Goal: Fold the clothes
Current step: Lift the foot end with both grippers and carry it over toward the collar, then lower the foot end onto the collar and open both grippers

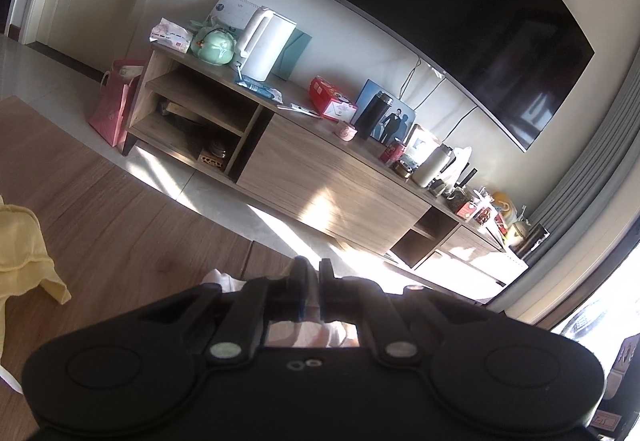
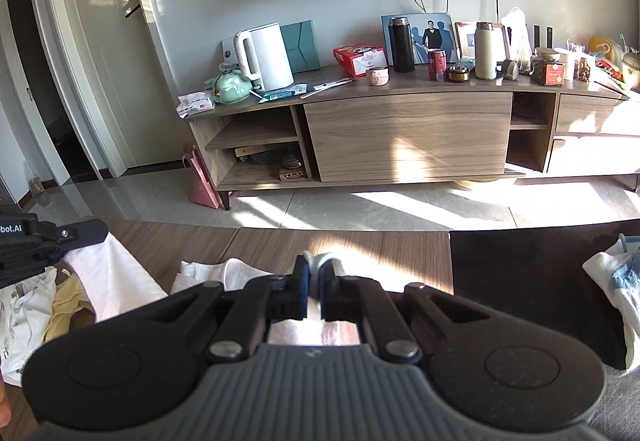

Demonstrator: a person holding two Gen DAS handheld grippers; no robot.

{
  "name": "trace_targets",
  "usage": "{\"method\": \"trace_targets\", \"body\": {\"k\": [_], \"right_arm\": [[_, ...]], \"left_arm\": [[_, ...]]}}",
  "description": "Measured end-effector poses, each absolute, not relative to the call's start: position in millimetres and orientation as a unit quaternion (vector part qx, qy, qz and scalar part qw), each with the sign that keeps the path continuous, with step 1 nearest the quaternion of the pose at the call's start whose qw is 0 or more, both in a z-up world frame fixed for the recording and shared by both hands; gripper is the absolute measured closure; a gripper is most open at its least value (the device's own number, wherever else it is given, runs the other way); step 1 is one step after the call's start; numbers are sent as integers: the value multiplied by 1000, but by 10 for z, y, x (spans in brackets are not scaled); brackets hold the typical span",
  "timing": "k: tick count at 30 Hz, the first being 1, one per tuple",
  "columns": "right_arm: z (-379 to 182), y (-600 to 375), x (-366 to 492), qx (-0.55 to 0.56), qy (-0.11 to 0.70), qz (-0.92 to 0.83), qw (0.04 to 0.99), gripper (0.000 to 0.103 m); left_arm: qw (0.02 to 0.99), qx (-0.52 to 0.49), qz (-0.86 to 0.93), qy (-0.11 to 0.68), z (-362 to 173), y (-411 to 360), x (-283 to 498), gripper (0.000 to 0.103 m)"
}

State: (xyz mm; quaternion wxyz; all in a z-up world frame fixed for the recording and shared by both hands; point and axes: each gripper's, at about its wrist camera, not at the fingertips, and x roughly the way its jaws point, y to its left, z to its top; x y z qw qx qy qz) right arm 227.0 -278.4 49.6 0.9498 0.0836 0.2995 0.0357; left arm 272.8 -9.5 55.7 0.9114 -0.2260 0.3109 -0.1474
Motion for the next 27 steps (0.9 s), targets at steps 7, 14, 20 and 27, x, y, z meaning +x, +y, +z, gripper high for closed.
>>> {"method": "trace_targets", "body": {"k": [7, 14, 20, 27], "right_arm": [[407, -2822, 2519, 69, 305, 12, 950, 97], [340, -2843, 2685, 39, 302, -11, 953, 97], [54, -2670, 2837, -14, 345, -16, 938, 95], [-186, -2575, 2921, -29, 386, -2, 922, 93]], "left_arm": [[917, -214, -117, 315, 462, -110, 3024, 99], [927, -173, -80, 322, 328, -102, 3237, 99], [911, -104, -78, 391, -54, -367, 3416, 89], [905, -53, -86, 414, -197, -526, 3464, 79]]}}
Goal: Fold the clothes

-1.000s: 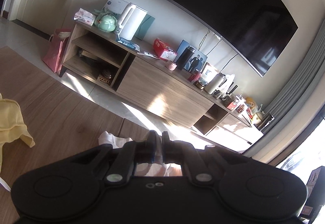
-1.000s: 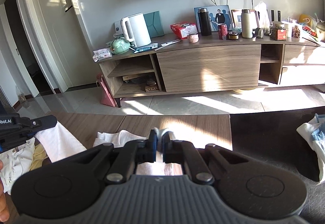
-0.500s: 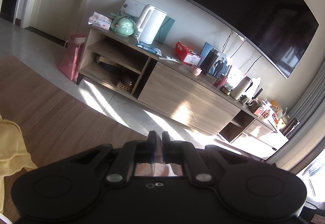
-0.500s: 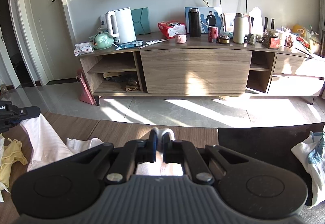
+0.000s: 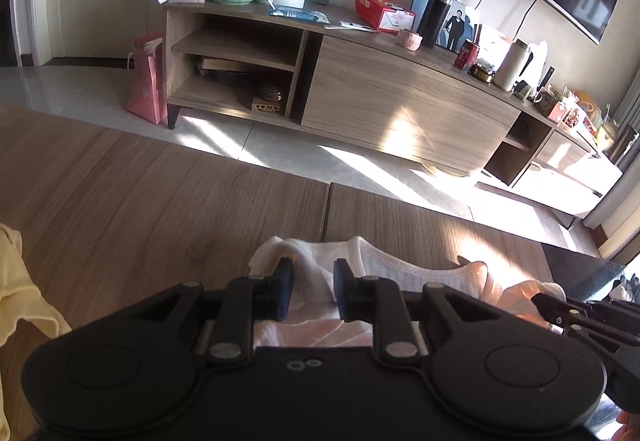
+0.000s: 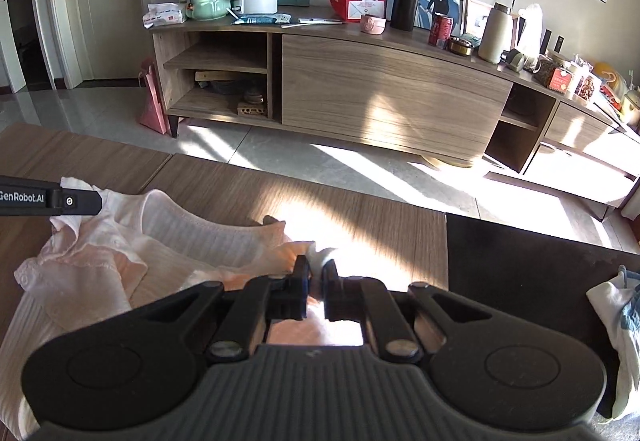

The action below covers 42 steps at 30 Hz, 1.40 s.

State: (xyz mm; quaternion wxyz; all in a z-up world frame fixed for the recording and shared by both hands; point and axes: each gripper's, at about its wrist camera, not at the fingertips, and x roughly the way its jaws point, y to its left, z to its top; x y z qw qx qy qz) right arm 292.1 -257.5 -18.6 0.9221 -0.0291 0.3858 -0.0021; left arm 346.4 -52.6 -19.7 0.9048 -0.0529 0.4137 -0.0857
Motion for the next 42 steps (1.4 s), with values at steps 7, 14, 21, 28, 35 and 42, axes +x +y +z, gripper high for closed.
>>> {"method": "trace_targets", "body": {"k": [7, 14, 21, 28, 35, 42], "right_arm": [[-196, -2572, 2995, -22, 421, -9, 907, 44], [184, -2831, 2810, 5, 386, -30, 922, 38], [387, -2908, 2474, -2, 396, 22, 918, 37], [88, -2524, 2136, -96, 431, 78, 894, 37], [-119, -2267, 2150, -179, 419, 101, 884, 39], [-212, -2095, 2255, -245, 398, 104, 878, 47]], "left_arm": [[883, 13, -93, 460, -198, -653, 3487, 62], [890, -16, -99, 444, 253, -451, 3392, 60], [903, 58, -137, 404, 577, -620, 3037, 58], [879, 173, -223, 385, 210, -1103, 2580, 58], [873, 216, -218, 379, -107, -1228, 2526, 59], [883, 251, -193, 346, -218, -1257, 2519, 59]]}}
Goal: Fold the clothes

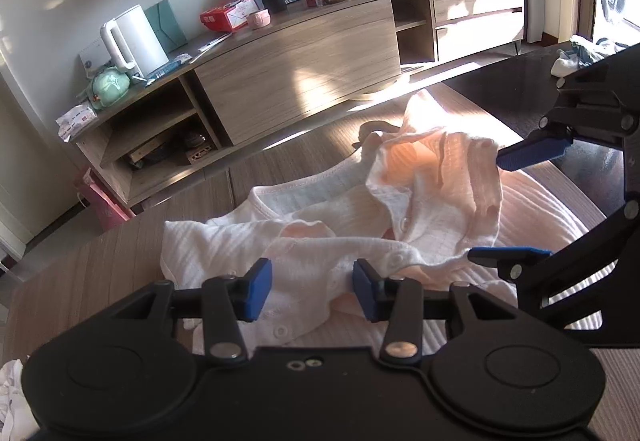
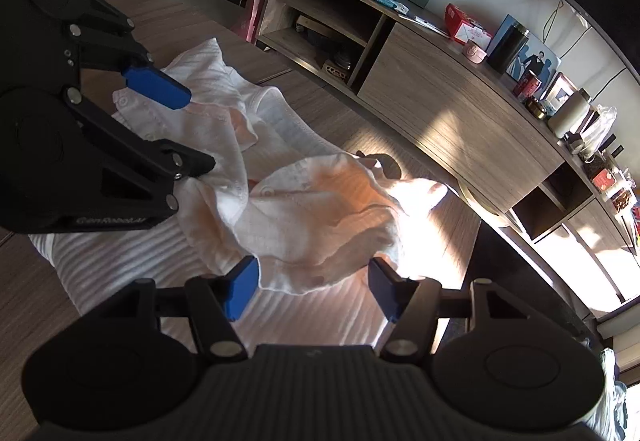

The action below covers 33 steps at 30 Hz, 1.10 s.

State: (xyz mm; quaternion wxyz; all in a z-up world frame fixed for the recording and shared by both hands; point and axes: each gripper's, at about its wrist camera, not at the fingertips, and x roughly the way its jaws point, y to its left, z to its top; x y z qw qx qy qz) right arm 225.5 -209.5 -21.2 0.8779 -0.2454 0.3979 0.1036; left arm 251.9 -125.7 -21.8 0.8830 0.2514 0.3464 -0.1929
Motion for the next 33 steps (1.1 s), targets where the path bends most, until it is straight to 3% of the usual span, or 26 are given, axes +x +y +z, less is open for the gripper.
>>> {"method": "trace_targets", "body": {"k": [5, 7, 9, 12, 17, 18, 19, 21, 27, 33], "right_arm": [[-262, -2041, 2364, -285, 383, 91, 874, 58], [-277, -2028, 2430, -296, 381, 87, 871, 63], [-273, -2025, 2498, -303, 379, 84, 870, 66], [-225, -2046, 2568, -301, 372, 82, 874, 67], [-34, -2181, 2566, -261, 363, 90, 890, 65], [17, -2226, 2508, -251, 362, 99, 892, 63], [46, -2255, 2448, -247, 359, 106, 894, 57], [11, -2251, 2277, -273, 345, 118, 891, 32], [-208, -2085, 2080, -344, 314, 127, 876, 32], [-330, -1934, 2244, -360, 320, 137, 865, 32]], "left_arm": [[886, 272, -176, 330, -271, -1310, 2549, 63], [887, 269, -172, 333, -267, -1335, 2599, 89], [890, 263, -169, 331, -253, -1348, 2657, 100], [899, 249, -168, 320, -203, -1345, 2718, 100], [899, 220, -200, 321, -103, -1260, 2715, 100], [897, 219, -214, 320, -89, -1235, 2686, 96], [893, 218, -228, 320, -74, -1210, 2658, 83], [888, 230, -250, 311, -97, -1161, 2565, 72], [878, 285, -256, 286, -282, -1151, 2430, 62], [876, 287, -273, 277, -312, -1130, 2422, 62]]}}
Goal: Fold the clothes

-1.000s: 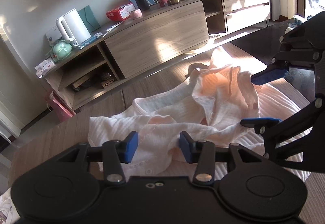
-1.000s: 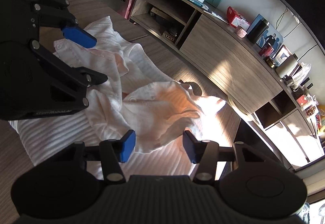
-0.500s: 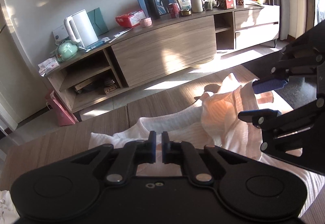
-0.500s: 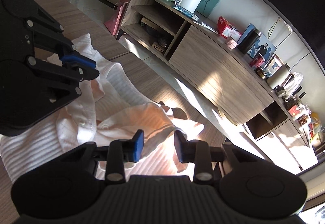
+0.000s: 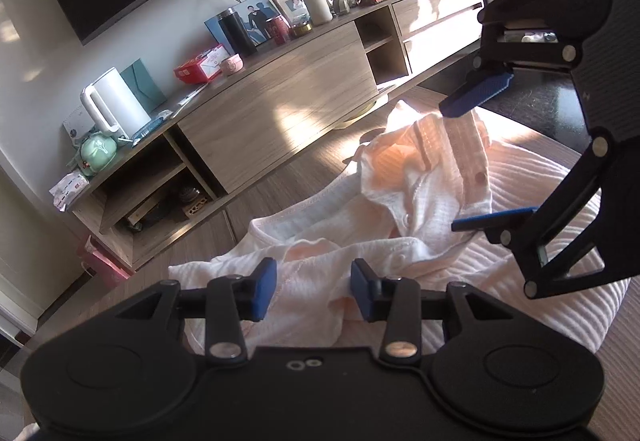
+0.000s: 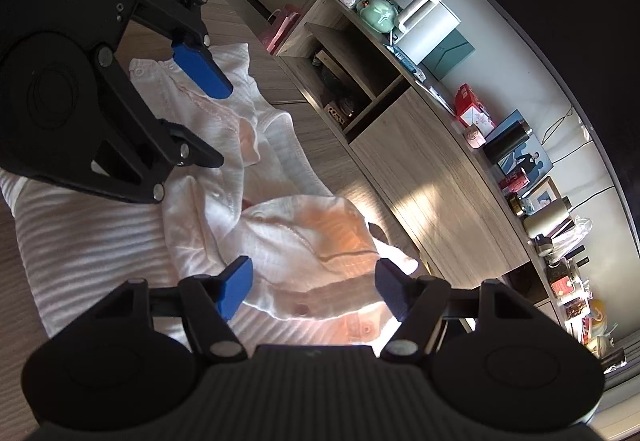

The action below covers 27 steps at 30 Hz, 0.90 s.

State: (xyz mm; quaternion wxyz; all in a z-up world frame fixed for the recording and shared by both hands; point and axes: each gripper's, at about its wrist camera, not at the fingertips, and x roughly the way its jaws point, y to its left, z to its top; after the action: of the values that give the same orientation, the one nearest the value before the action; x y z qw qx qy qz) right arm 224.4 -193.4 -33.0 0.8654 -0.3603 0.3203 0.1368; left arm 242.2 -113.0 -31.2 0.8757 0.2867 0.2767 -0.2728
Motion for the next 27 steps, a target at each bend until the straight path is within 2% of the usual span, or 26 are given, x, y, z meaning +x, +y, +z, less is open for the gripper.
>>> {"method": "trace_targets", "body": {"k": [8, 10, 12, 22, 23, 25, 26, 27], "right_arm": [[-183, -2099, 2026, -314, 324, 157, 878, 31], [-164, -2115, 1999, -302, 326, 157, 882, 28], [-171, -2104, 1977, -303, 321, 160, 883, 20], [-317, -1950, 2142, -310, 341, 165, 872, 20], [-329, -1941, 2178, -306, 345, 164, 872, 22], [-332, -1954, 2280, -283, 360, 163, 874, 35], [-331, -1969, 2332, -269, 369, 163, 875, 63], [-329, -1979, 2367, -262, 375, 163, 874, 74]], "left_arm": [[869, 299, -298, 260, -268, -1043, 2280, 56], [866, 314, -296, 251, -280, -1070, 2257, 52], [864, 317, -299, 251, -297, -1074, 2260, 49], [846, 364, -299, 249, -454, -1155, 2254, 47], [847, 364, -292, 253, -469, -1174, 2287, 46], [850, 363, -280, 259, -486, -1204, 2339, 46], [852, 355, -277, 266, -490, -1216, 2385, 48], [857, 339, -277, 271, -471, -1209, 2419, 49]]}}
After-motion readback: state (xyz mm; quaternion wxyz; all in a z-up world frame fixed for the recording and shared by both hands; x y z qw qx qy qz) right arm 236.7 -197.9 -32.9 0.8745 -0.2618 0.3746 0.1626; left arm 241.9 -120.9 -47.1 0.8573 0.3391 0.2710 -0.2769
